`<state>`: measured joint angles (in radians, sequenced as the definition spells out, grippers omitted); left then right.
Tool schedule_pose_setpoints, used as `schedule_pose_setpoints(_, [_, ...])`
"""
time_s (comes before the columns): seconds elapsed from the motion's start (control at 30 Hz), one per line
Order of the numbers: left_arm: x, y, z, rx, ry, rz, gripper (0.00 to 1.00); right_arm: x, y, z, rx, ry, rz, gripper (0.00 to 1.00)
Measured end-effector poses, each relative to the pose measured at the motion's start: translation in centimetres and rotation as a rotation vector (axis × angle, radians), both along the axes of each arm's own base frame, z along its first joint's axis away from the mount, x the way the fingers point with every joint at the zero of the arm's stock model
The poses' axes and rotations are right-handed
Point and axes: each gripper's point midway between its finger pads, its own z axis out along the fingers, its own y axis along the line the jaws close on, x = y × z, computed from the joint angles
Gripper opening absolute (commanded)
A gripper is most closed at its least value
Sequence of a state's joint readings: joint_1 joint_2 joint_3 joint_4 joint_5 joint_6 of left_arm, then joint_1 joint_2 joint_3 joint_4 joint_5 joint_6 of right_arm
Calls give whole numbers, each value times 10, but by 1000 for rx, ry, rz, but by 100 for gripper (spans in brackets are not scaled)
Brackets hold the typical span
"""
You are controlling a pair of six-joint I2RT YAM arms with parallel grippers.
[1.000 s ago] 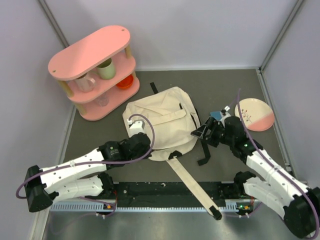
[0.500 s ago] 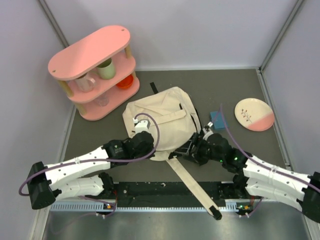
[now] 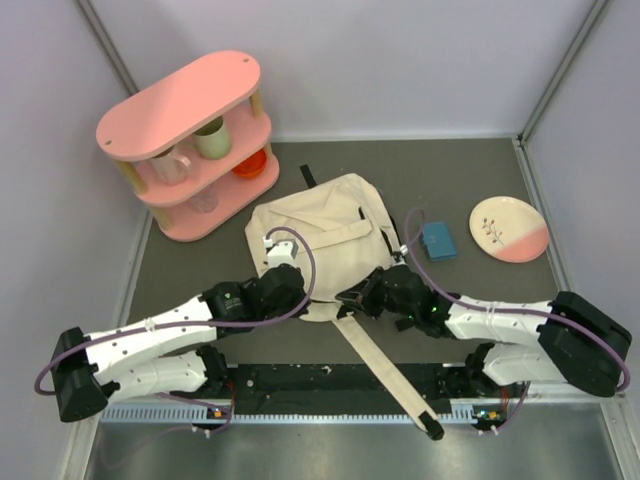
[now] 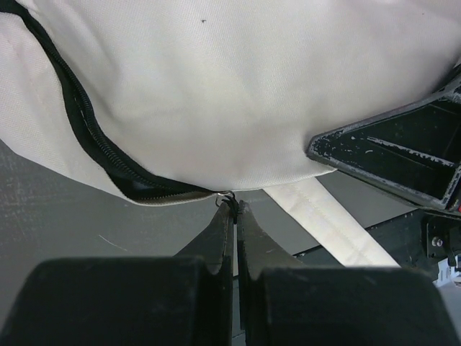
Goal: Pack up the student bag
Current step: Zip the student bag at the center of the board.
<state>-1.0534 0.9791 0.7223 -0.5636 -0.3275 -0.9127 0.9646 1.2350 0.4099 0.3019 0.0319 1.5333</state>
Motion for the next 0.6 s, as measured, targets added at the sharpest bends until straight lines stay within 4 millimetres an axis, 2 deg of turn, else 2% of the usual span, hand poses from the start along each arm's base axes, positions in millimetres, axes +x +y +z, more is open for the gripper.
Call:
schedule_pose_setpoints(0.17, [2, 2, 0, 1, -11, 14, 0, 2, -4, 7, 4, -14, -21, 0])
schedule_pose_setpoints(0.33, [8, 14, 0, 22, -36, 78, 0, 9, -35, 20, -14, -71, -73, 0])
schedule_pose_setpoints(0.47, [18, 30, 0, 24, -53, 153, 0, 8, -62, 5, -33, -65, -102, 0])
schedule_pose_setpoints(0.6, [25, 38, 1, -36, -30, 201, 0, 0, -65, 3, -8, -67, -81, 0])
